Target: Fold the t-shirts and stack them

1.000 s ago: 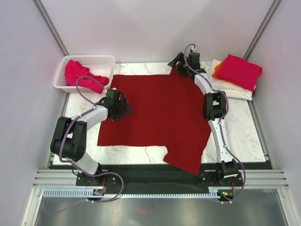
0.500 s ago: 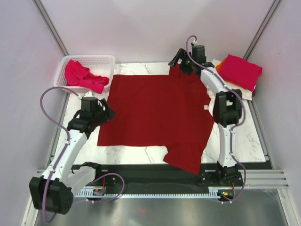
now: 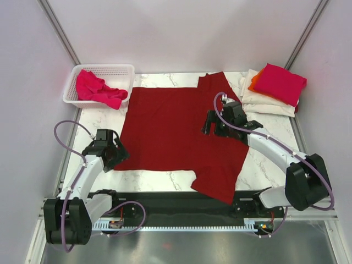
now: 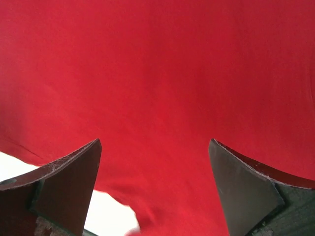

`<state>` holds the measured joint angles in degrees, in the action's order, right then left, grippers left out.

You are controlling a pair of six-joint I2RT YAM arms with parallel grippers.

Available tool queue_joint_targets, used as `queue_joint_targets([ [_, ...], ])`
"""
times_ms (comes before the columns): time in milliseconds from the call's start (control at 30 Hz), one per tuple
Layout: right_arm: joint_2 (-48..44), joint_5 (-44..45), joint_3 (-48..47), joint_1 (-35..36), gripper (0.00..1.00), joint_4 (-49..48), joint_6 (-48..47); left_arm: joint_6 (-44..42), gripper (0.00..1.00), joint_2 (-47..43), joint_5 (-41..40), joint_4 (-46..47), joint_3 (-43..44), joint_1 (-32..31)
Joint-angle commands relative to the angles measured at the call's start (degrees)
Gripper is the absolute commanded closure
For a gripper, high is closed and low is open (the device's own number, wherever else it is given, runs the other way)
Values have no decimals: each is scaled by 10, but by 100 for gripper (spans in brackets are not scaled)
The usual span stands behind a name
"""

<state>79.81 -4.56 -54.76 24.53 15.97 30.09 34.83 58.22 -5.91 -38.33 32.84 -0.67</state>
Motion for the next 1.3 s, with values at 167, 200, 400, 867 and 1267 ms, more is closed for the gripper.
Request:
queue_joint_targets([
  [167,-121,39,41,3,2,79,-44,-11,15,1,-3,4,-45,1],
  [200,-128,42,43,3,2,86,-47,-11,15,2,-3,4,-49,1],
  [400,-185,42,50,3,2,149,-47,149,34,2,12,89,-80,1],
  [867,-284,19,86,10,2,235,20,130,90,3,27,171,-106,1],
  [1267,-304,140,200,275,3,392,249,122,98,-41,45,188,-129,1],
])
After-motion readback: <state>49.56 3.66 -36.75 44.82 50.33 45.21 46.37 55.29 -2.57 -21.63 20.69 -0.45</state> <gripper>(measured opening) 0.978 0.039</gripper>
